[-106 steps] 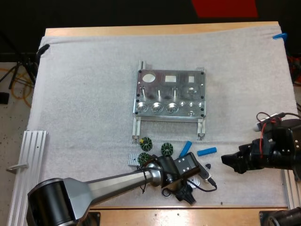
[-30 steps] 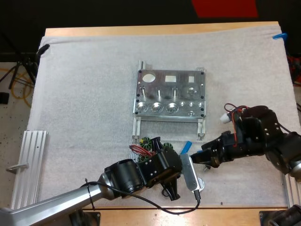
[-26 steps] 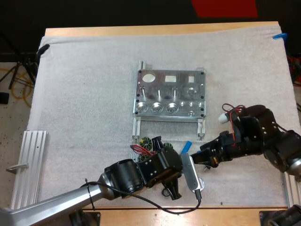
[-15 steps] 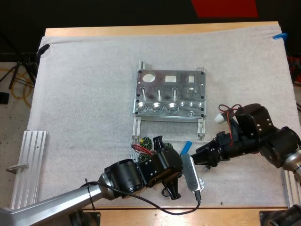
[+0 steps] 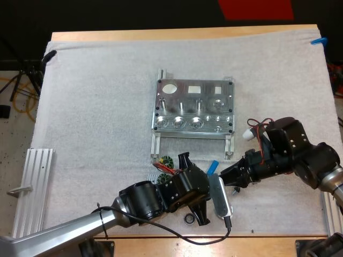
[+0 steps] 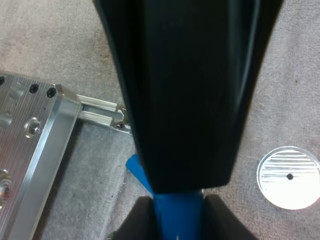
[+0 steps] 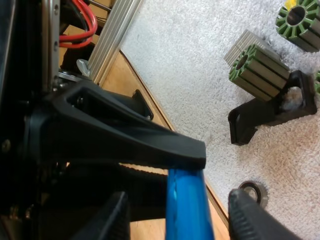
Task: Load cells from left to right
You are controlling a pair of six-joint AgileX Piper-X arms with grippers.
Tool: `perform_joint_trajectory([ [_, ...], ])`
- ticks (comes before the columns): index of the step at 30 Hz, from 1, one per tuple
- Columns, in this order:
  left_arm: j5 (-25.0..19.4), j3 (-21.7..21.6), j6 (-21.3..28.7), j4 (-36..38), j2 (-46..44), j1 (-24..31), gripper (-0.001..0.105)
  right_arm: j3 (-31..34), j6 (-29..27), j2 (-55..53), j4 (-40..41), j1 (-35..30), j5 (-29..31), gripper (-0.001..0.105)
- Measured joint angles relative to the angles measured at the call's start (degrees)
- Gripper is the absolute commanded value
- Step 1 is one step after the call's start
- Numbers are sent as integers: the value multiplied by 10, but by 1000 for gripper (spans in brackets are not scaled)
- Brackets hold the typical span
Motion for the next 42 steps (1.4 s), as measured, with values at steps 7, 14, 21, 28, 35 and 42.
perform_joint_trajectory([
  [7,1,0,16,1,0,0,0,0,-12,0,0,0,0,21],
  [14,2,0,17,1,0,0,0,0,-23,0,7,0,2,11],
  [21,4,0,17,1,0,0,1,0,-28,0,10,0,2,11],
  [28,4,0,17,-2,0,0,37,0,-28,0,10,0,2,11],
  [35,4,-20,17,-20,0,0,59,0,-28,0,13,0,4,11],
  [42,-3,-42,17,-6,-6,0,59,0,-20,0,15,0,70,11],
])
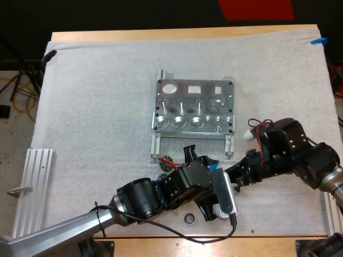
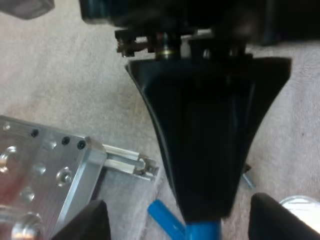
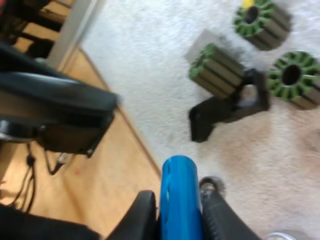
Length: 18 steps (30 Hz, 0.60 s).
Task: Load cells from left to right
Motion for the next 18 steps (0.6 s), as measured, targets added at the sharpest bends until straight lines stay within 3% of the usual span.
perform_joint_trajectory([
  [13,-56,5,-43,48,-107,0,54,-82,-21,1,56,0,129,11],
  [18,-89,38,-82,52,-156,0,54,-135,-46,37,100,0,175,11],
])
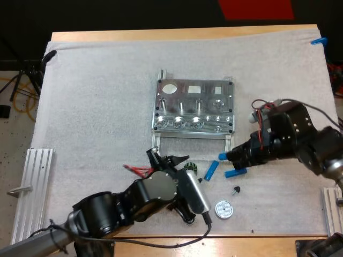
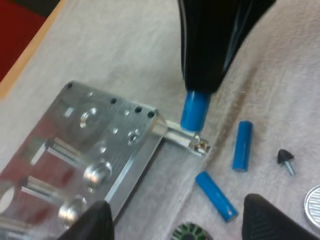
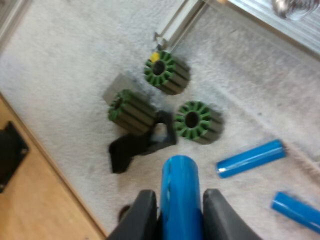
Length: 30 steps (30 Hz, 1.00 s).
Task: Load cells from left to right
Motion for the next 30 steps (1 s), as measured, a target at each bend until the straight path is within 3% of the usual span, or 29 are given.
perform_joint_trajectory([
  [13,-63,16,-101,29,-72,0,54,-178,-71,139,114,0,127,11],
  [17,-84,41,-137,29,-91,8,54,-233,-78,184,134,18,162,11],
  [22,-84,65,-160,33,-115,61,54,-290,-83,237,155,61,225,11],
  [30,-8,65,-118,30,-132,175,54,-398,-78,359,209,85,280,11],
])
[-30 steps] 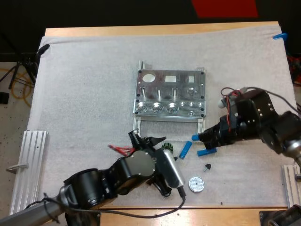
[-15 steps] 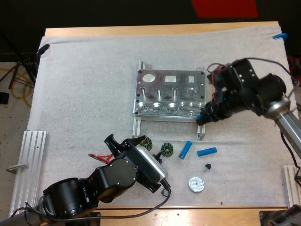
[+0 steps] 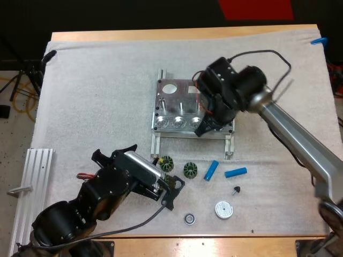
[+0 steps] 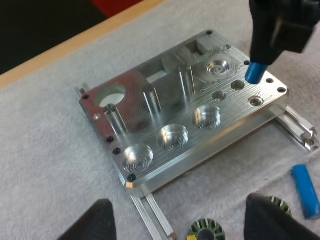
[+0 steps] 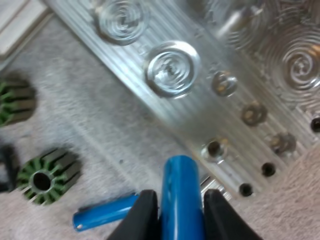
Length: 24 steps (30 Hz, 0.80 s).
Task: Load cells from left to right
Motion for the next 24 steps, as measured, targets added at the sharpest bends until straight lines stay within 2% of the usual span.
perform_joint_trajectory([
  [6,25,0,42,-2,0,26,54,-96,12,80,20,0,9,11],
  [11,52,0,69,-4,0,26,54,-141,27,122,33,0,17,11],
  [18,86,0,71,-17,0,26,54,-146,34,146,41,0,61,11],
  [24,94,0,71,-19,0,26,54,-146,34,157,42,0,64,11],
])
